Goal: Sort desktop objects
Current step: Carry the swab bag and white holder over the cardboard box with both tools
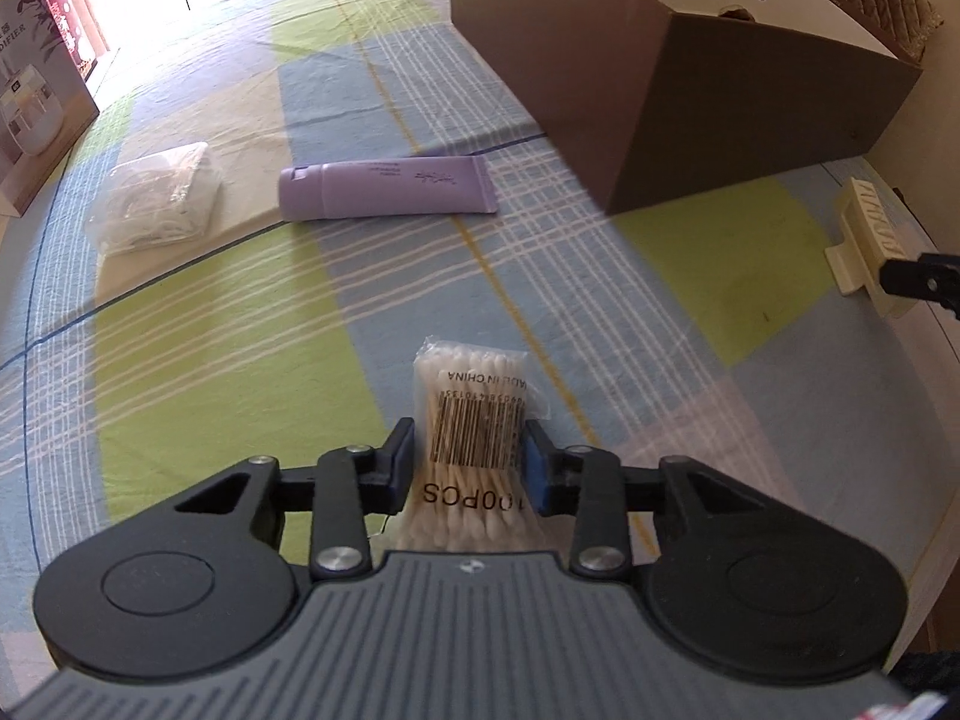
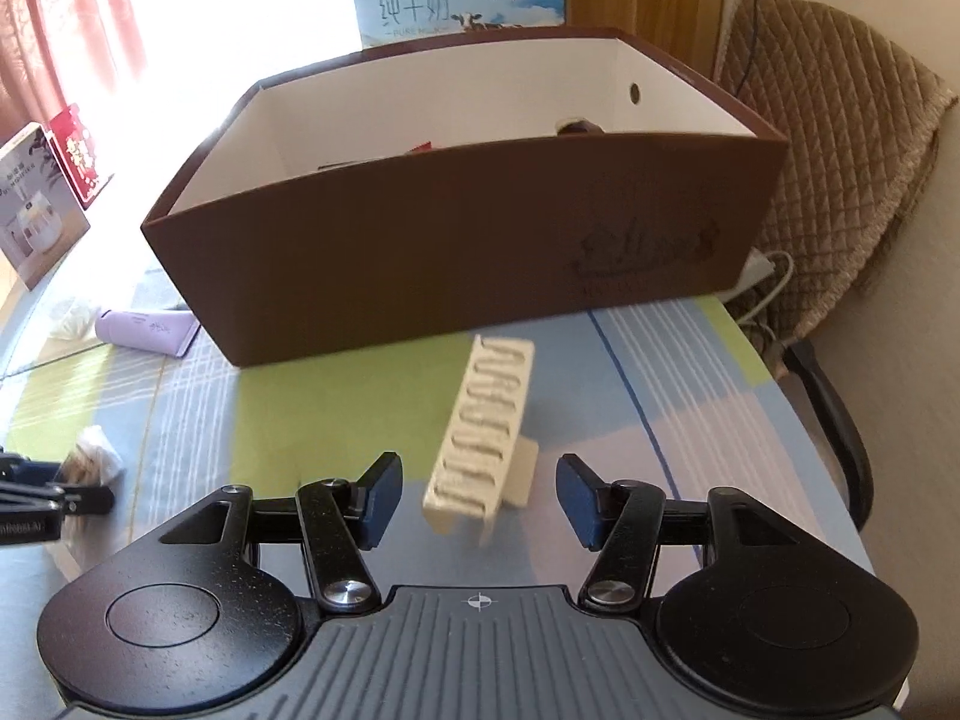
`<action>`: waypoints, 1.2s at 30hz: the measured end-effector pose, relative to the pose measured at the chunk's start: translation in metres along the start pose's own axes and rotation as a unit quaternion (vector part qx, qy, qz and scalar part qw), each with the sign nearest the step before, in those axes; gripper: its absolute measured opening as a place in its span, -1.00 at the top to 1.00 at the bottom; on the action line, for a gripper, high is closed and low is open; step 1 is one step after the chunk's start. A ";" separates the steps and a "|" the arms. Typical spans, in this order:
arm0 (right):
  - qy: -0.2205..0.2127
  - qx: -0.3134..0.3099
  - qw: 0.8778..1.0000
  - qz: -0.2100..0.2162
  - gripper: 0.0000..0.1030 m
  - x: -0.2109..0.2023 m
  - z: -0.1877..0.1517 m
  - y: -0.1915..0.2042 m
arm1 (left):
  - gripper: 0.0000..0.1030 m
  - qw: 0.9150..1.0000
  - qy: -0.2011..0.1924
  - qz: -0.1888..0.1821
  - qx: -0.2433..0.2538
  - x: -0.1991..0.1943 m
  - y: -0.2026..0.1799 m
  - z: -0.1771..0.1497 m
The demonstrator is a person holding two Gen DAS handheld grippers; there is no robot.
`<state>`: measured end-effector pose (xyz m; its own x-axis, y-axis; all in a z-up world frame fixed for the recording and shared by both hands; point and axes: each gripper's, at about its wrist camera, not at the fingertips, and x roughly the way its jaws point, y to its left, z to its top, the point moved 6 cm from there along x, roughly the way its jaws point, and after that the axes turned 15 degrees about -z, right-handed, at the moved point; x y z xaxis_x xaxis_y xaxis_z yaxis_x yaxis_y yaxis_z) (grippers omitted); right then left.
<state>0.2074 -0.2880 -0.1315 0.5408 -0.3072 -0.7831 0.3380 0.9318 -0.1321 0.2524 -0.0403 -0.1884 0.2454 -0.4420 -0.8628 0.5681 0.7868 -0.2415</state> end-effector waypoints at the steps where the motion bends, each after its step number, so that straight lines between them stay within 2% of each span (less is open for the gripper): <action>1: 0.000 -0.004 1.000 0.001 -0.06 0.002 0.002 0.001 | 0.47 1.000 0.001 -0.002 0.002 0.001 -0.004 -0.001; 10: 0.005 -0.036 0.999 0.006 -0.04 0.024 0.011 0.004 | 0.51 1.000 0.006 -0.002 0.013 0.008 -0.038 -0.006; 12: 0.003 -0.044 0.999 0.009 0.05 0.026 0.011 0.004 | 0.51 1.000 0.005 0.001 0.007 0.008 -0.041 -0.006; 14: 0.006 -0.054 0.998 0.017 0.29 0.028 0.011 0.003 | 0.52 1.000 0.004 0.005 0.001 0.008 -0.042 -0.007; 17: 0.009 -0.071 0.997 0.028 0.51 0.029 0.009 0.002 | 0.53 1.000 0.002 0.008 -0.007 0.008 -0.046 -0.007; 29: 0.022 -0.095 0.993 0.067 0.51 0.024 -0.002 -0.018 | 0.57 1.000 0.005 0.004 -0.002 0.016 -0.085 -0.011; 36: 0.028 -0.089 0.992 0.084 0.51 0.018 -0.004 -0.039 | 0.62 1.000 0.011 -0.013 -0.008 0.020 -0.111 -0.014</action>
<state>0.2011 -0.3297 -0.1431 0.5328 -0.1384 -0.8349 0.1022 0.9898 -0.0989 0.1834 -0.1298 -0.1848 0.2132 -0.4532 -0.8655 0.5608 0.7822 -0.2715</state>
